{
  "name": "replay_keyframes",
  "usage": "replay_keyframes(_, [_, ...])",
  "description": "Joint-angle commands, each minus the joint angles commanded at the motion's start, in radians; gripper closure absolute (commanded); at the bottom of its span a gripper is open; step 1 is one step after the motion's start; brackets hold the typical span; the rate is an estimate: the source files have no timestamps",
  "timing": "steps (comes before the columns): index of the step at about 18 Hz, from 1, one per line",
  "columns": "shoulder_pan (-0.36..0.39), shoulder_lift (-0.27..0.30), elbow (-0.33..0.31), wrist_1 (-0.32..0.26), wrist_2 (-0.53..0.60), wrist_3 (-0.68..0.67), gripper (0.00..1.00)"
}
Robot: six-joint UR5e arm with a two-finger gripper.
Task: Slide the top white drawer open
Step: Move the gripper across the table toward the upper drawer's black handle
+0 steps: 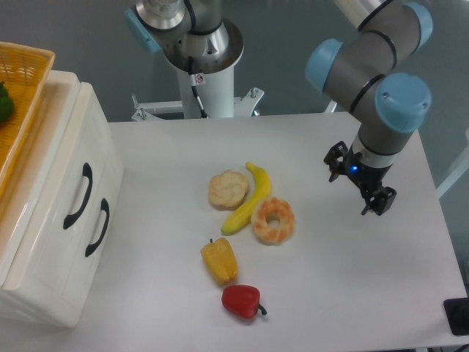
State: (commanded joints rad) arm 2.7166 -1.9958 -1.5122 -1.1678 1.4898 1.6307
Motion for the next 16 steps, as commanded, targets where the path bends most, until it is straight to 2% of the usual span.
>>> replay_keyframes(1, [0.008,0.009,-0.035,0.043,-0.028,-0.030,0.00])
replay_keyframes(2, [0.018,0.018,-0.060,0.062,-0.037,-0.060,0.00])
replay_keyframes(4, [0.009,0.044,-0.075,0.057,-0.023,-0.093,0.00])
replay_keyframes(6, [-0.024,0.066,-0.088,0.047,-0.014,-0.196,0.00])
replay_keyframes(11, [-0.145,0.130,-0.085,-0.062,-0.019,-0.473,0.00])
replay_keyframes(16, [-0.244,0.163,-0.071,-0.153,-0.084,-0.664,0.00])
